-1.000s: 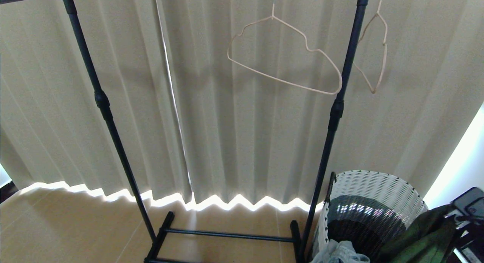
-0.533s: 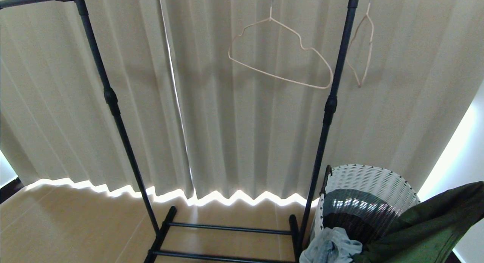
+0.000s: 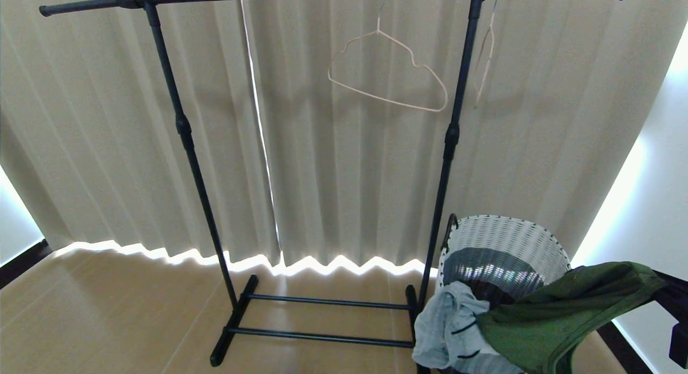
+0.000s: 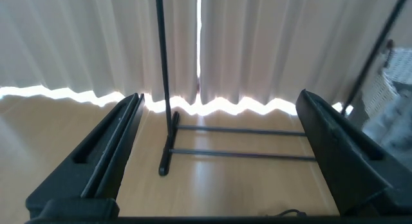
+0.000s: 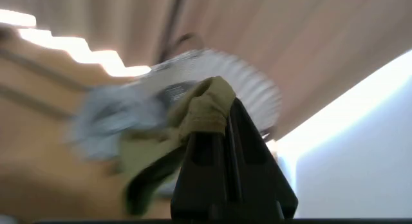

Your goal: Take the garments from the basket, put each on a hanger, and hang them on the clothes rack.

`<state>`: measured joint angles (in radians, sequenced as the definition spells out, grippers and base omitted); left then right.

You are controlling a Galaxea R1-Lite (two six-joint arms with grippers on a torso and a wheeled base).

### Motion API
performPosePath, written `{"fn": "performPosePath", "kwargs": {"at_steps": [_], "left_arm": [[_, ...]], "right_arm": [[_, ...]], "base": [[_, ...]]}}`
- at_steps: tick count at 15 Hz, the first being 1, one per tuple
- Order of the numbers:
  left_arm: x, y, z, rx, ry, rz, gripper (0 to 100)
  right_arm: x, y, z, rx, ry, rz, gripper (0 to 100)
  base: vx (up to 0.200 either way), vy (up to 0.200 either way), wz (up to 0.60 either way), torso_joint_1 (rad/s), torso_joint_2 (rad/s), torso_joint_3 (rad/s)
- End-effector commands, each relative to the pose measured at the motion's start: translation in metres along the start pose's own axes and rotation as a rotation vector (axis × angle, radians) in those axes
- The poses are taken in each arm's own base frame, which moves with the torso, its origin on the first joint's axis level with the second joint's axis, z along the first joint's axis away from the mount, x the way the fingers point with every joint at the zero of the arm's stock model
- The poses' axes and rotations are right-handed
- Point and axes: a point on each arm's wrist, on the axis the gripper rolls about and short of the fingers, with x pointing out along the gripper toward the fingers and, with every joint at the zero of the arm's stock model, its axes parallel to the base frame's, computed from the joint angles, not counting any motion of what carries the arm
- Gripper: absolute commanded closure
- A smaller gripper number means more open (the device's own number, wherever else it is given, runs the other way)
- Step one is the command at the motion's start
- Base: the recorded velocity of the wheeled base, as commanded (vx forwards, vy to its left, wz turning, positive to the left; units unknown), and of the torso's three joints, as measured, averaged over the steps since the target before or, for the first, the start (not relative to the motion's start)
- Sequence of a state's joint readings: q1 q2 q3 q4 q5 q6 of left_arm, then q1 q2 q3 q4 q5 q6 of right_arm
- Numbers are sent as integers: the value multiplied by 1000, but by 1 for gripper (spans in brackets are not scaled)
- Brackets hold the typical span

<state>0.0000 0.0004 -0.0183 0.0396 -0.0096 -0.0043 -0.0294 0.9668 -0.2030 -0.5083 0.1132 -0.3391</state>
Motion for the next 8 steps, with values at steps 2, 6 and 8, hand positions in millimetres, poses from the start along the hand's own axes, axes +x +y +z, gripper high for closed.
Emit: {"fn": "performPosePath", "kwargs": {"at_steps": [2,6,8], "left_arm": [[0,0,0,1,1,-1,0],[0,0,0,0,1,2,0],[0,0,0,0,1,2,0]], "right_arm": [[1,-2,6,70,-5,17,100],[-1,-1,6,68,-9,15,100],[-1,-1,6,68,-6,16,100]], "base": [[0,0,0,0,0,0],[0,0,0,0,0,0],[0,0,0,0,0,0]]}}
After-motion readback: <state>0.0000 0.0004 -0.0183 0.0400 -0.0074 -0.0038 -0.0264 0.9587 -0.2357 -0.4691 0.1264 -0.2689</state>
